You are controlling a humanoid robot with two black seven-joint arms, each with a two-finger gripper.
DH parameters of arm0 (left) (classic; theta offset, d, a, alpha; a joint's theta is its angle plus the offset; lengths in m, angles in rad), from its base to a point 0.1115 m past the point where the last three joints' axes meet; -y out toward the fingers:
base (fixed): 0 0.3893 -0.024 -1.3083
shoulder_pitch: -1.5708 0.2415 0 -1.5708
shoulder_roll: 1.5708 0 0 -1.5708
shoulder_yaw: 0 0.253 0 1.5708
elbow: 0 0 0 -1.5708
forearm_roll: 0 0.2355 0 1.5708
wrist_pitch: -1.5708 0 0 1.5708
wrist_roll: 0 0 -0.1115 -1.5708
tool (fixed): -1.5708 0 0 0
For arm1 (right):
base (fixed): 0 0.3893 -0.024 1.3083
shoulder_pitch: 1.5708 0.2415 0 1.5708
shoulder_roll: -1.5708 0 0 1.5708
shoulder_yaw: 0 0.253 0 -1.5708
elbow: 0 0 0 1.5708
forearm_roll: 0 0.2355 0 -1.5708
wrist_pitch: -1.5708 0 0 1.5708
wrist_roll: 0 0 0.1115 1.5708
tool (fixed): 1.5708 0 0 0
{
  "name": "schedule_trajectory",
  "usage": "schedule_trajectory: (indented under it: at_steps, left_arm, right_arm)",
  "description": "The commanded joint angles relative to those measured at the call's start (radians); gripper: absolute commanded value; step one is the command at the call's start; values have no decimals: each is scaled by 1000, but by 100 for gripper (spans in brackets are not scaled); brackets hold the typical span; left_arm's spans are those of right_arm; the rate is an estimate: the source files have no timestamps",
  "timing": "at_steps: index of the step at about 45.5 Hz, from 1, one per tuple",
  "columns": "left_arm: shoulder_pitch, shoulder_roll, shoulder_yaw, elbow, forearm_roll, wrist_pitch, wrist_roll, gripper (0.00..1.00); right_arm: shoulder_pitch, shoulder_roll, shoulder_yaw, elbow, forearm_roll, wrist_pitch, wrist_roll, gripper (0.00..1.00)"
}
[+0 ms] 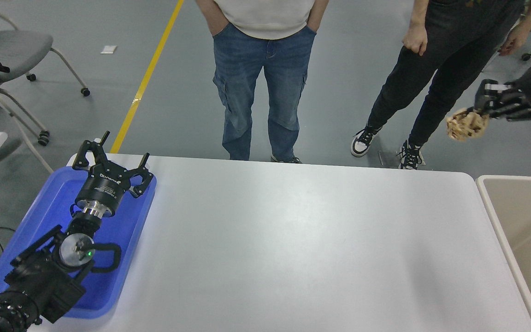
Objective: Pick up paper ball place in dustbin
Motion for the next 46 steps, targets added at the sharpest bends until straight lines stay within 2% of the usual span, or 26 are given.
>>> schedule_trajectory:
  at_steps: [1,13,23,26,38,46]
  left_arm:
    - [0,0,-1,0,0,0,0,100]
    - [0,0,0,0,0,0,0,100]
    - [0,0,-1,0,0,0,0,100]
    - [0,0,-1,0,0,0,0,100]
    - [0,0,-1,0,0,0,0,100]
    - [0,0,-1,0,0,0,1,100]
  right_arm:
    - [-187,6,1,-234,11,-11,0,0]
    - [-402,10,7,-397,48,-186,-3,0]
    - [-591,46,1,-525,157,-319,-52,0]
    - [-649,52,3,-538,195,-370,-58,0]
    - [-767,81,20,-539,226,-540,-60,0]
    - [-871,136,20,-578,313,-617,-78,0]
